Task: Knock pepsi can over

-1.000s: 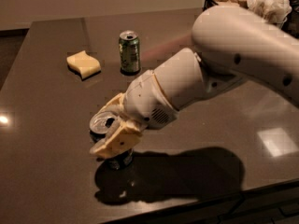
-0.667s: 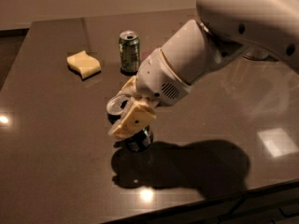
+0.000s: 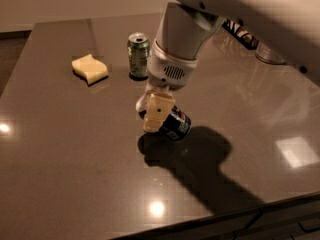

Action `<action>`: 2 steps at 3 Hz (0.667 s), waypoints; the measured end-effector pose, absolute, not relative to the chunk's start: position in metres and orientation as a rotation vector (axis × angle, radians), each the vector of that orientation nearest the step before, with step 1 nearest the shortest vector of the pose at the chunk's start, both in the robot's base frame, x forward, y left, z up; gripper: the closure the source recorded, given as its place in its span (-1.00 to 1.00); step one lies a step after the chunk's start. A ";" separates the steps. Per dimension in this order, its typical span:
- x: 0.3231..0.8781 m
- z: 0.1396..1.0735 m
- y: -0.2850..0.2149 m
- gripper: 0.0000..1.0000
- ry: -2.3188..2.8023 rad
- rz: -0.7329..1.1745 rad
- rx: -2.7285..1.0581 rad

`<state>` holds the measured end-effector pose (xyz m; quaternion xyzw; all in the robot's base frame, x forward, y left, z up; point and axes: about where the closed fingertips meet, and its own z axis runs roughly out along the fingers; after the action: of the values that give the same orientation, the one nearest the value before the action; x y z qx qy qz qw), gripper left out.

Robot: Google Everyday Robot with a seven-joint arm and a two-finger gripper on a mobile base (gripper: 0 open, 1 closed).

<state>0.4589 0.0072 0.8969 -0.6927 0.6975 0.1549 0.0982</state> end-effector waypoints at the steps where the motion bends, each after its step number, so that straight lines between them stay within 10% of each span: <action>1: 0.478 0.887 -0.011 0.63 2.165 0.217 -2.113; 2: 0.489 0.882 -0.021 0.19 2.212 0.041 -2.159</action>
Offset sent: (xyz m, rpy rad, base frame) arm 0.0395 -0.0466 -0.0167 -0.4850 -0.1199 -0.0207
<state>0.4894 -0.0206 0.8820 -0.6981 0.7154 0.0134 0.0253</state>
